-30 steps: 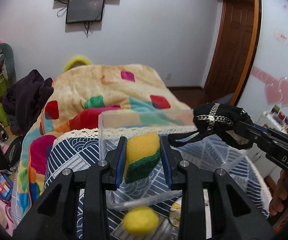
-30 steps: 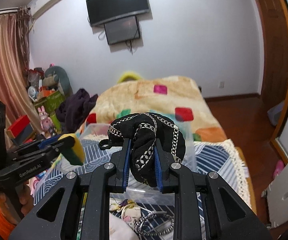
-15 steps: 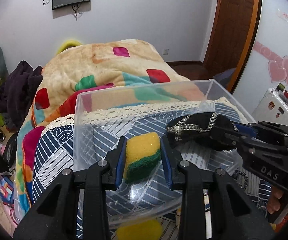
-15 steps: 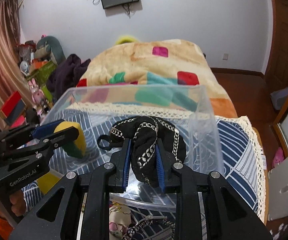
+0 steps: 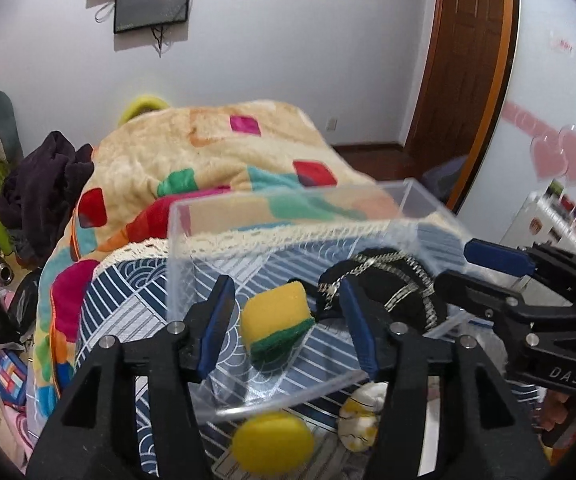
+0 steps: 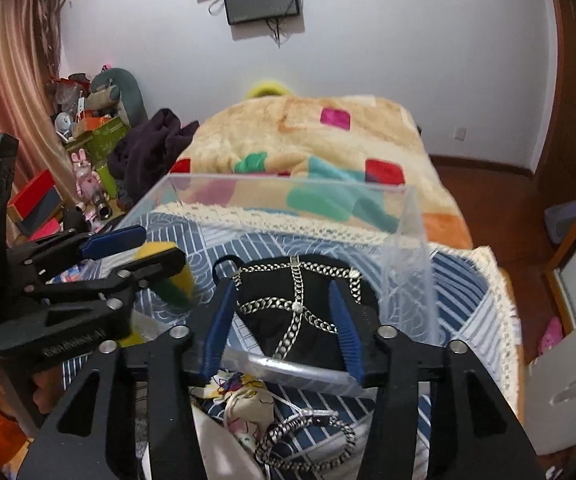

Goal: Organize soft objects
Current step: 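Drop the sponge into the clear box with the left tool while the right tool drops the black bag in, then grasp the yellow felt ball with the left tool while the right tool grasps the white sock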

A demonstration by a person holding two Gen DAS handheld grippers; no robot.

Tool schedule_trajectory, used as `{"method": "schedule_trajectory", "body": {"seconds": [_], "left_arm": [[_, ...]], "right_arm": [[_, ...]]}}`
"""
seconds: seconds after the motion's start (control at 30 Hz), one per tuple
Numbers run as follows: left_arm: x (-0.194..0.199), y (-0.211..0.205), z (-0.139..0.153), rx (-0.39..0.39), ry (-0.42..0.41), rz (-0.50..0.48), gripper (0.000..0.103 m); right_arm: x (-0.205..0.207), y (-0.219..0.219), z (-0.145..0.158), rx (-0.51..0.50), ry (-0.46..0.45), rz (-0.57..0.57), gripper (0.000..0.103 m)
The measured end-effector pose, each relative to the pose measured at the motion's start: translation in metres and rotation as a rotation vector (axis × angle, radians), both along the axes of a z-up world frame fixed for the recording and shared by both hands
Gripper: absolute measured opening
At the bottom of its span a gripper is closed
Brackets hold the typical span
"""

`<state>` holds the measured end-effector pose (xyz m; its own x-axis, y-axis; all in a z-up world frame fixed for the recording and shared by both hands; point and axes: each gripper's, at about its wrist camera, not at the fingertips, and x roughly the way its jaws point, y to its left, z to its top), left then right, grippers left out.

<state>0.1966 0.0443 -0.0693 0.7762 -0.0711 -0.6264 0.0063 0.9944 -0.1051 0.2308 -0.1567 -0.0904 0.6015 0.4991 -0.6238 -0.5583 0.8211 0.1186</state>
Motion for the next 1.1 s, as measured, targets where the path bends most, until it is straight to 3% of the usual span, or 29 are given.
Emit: {"method": "schedule_trajectory", "body": {"seconds": [0.17,0.37,0.73,0.9,1.1], "left_arm": [[-0.027,0.008,0.024,-0.019,-0.080,0.010,0.067],[-0.055,0.010,0.026,0.016,-0.113,0.024,0.084],[-0.080,0.005,-0.031,0.071,0.028,0.002,0.084],[-0.077,0.012,-0.050,0.015,0.069,0.011,0.084],[-0.065,0.011,-0.059,-0.018,0.092,0.013,0.066]], "right_arm": [[-0.019,-0.006,0.017,0.032,-0.075,-0.006,0.063],[-0.038,-0.014,0.020,0.044,-0.116,-0.007,0.069],[-0.056,-0.015,-0.020,0.043,-0.006,0.014,0.069],[-0.064,-0.006,-0.044,0.006,0.049,0.031,0.069],[-0.067,-0.003,-0.057,-0.004,0.093,0.034,0.069]]}}
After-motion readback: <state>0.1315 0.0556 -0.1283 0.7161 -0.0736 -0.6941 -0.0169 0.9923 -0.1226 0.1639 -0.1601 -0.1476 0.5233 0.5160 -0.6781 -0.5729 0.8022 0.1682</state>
